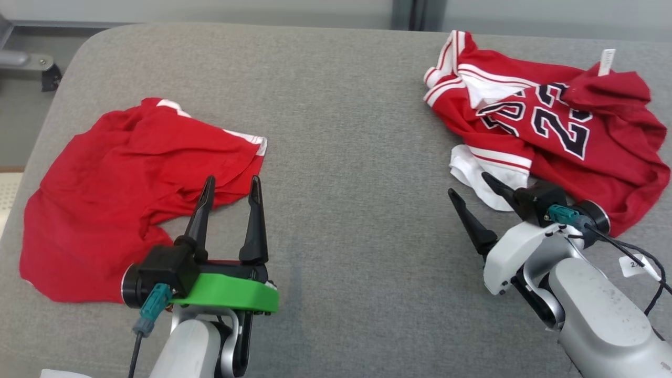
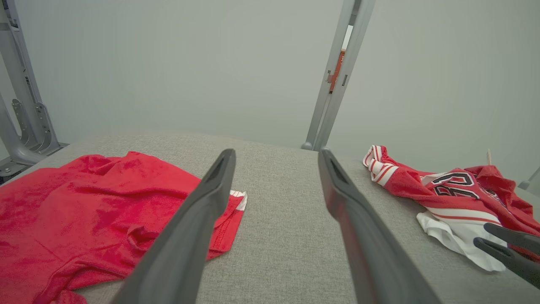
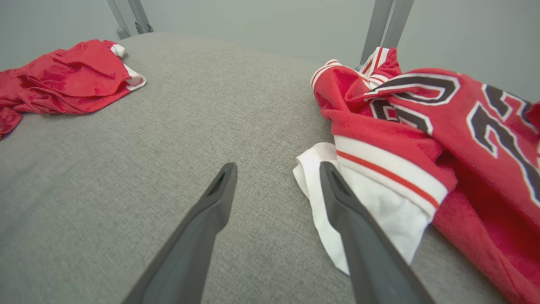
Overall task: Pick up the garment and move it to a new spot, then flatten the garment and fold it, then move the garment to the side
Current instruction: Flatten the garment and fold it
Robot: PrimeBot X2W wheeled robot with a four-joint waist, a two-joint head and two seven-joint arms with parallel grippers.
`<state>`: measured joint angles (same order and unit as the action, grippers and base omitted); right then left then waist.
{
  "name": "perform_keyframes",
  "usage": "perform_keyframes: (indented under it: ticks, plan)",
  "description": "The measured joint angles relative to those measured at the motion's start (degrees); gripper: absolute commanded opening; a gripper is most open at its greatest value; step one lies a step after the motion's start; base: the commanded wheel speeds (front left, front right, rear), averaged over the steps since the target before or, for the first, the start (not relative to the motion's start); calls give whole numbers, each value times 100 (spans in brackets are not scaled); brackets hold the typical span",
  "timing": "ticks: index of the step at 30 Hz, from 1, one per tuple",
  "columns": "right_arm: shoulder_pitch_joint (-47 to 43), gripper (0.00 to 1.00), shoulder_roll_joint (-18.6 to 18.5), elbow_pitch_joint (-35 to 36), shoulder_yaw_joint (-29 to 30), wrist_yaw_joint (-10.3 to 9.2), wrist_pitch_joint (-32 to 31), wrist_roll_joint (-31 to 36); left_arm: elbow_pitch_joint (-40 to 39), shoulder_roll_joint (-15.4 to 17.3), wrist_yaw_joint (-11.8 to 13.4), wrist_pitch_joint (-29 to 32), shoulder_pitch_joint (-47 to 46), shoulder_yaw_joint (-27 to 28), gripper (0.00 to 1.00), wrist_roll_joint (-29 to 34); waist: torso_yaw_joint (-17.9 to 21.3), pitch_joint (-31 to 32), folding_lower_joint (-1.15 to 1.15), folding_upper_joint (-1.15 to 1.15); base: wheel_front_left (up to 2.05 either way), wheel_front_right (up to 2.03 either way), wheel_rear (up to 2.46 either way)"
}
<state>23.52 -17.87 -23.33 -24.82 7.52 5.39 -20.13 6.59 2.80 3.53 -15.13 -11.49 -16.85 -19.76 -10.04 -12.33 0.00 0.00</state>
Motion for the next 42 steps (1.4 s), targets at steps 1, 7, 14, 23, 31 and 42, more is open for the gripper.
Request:
perform_keyframes:
  ticks: [1, 7, 14, 23, 31, 42]
  plan:
    - [98, 100, -54, -180, -58, 0, -10, 13, 5, 1, 2, 1, -3, -25, 100, -25, -82, -33, 0, 0, 0, 0, 0]
    - [516, 100, -283, -1083, -197, 0, 7, 169, 43, 3, 46, 1, -2, -142, 100, -90, -535, -201, 0, 0, 0, 0, 0]
    - [867, 77, -278, -1861, -31, 0, 46, 209, 58, 3, 102, 0, 16, -271, 100, -191, -951, -343, 0, 0, 0, 0, 0]
    - [1092, 0, 9, -2286, -104, -15, 129, -98, 108, 2, 124, 0, 25, -291, 100, -208, -998, -310, 0, 0, 0, 0, 0]
    - [1127, 0, 459, -1045, -1321, -3, 377, -1237, 137, 2, 100, 0, 32, -188, 100, -134, -775, -108, 0, 0, 0, 0, 0]
    - [1400, 100, 80, 47, -3286, -4, 185, -2205, 147, 1, 76, 0, 70, -99, 100, -87, -430, 106, 0, 0, 0, 0, 0]
